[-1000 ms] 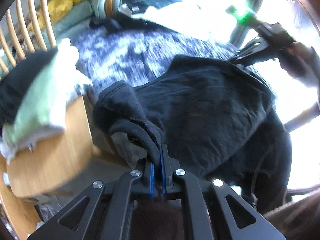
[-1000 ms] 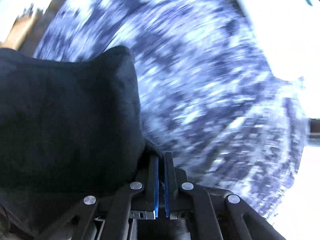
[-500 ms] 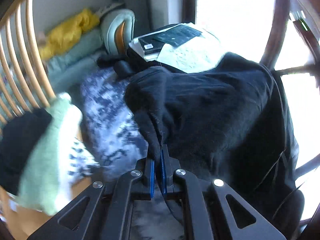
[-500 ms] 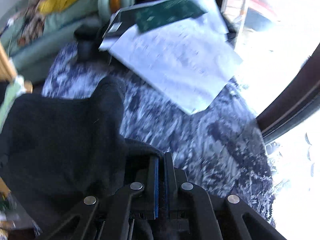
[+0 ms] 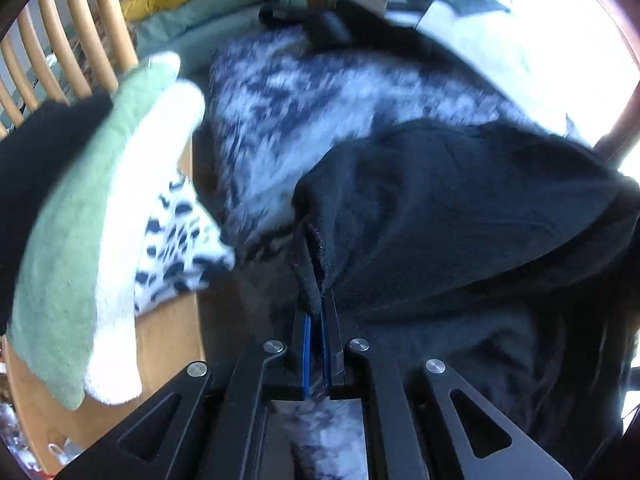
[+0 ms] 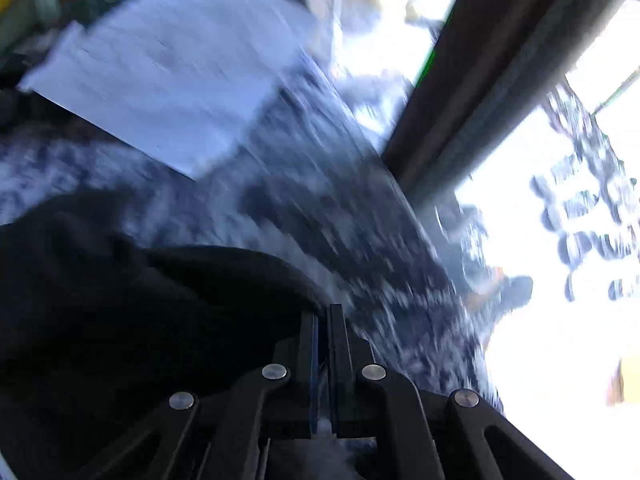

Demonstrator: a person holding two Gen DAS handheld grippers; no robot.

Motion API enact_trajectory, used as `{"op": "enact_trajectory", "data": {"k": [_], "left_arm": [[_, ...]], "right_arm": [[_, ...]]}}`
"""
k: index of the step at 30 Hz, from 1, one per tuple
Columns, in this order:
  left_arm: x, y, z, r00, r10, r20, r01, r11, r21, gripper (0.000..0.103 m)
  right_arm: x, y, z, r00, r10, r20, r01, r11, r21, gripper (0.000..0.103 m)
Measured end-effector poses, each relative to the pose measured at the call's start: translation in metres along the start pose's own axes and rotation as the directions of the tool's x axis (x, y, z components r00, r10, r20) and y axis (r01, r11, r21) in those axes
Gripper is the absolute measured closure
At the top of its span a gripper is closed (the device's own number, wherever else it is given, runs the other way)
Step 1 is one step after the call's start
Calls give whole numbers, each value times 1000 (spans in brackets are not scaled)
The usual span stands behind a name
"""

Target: Fold clothes

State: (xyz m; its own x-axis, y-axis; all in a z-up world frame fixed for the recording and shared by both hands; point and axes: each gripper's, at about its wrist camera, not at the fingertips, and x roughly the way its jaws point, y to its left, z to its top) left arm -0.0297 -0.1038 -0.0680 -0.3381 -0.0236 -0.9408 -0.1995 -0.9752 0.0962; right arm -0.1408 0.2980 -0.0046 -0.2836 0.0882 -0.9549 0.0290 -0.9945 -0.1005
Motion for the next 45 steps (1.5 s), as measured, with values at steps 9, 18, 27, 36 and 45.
{"op": "enact_trajectory", "data": {"k": [9,18,27,36,45], "left_arm": [[9,19,-44,990,-65,-122,64,998,-9,98],[-7,13,-44,965,-191,-181,186,982,-44,72],[-53,33,7,977,-213,-26,211,975,-73,41],[6,7,48,973,-1,-231,14,998,56,40],[28,33,49,935,-213,-284,190,976,-107,81]], "right_arm": [[28,-29,-56,987,85,-137,-85,996,7,101],[3,12,-92,987,56,-152,-90,970,-226,85],[-61,31,-28,966,252,53,-232,942,-243,52],[39,128,30,958,266,-109,-287,899,-332,52],[61,146,30,940,309,-142,-339,882,-328,95]]}}
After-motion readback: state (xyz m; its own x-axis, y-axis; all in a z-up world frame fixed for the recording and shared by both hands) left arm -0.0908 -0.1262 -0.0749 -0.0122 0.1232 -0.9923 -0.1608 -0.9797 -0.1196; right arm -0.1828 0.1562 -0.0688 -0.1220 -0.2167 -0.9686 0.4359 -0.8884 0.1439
